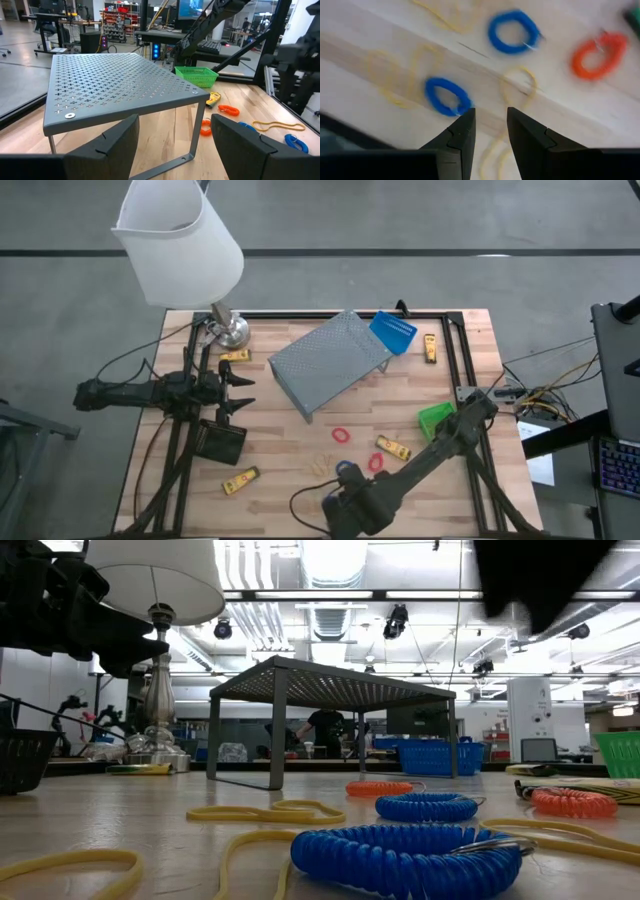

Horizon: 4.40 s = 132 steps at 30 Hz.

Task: Pick & Place Office Desk Supplies
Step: Put the yellow rubber band into the green basket

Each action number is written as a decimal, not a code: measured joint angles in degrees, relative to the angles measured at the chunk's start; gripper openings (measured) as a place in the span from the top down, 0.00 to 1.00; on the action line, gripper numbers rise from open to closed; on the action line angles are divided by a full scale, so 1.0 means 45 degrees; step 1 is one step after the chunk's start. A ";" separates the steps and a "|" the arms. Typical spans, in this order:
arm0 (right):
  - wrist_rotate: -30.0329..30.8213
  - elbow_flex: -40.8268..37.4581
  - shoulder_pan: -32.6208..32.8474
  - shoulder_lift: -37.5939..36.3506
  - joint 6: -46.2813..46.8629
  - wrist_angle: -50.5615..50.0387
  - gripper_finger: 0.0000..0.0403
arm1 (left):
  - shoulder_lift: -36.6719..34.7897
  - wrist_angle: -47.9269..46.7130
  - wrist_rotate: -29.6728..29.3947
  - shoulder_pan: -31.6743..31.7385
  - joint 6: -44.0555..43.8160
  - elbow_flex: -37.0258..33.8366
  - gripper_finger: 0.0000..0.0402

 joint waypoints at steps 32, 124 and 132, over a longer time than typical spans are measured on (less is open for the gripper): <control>0.5641 0.0249 0.0098 -0.0588 -0.9136 0.6481 0.73 | 0.0000 0.0000 0.0003 -0.0001 0.0000 0.0000 0.37; -0.1292 -0.7106 0.0154 -0.2266 0.1714 0.5361 0.62 | 0.0083 0.0000 0.0004 -0.0004 0.0000 0.0000 0.37; -0.1643 -0.7115 0.0093 -0.2008 0.1663 0.5813 0.62 | 0.0083 0.0000 0.0005 0.0001 0.0000 0.0000 0.37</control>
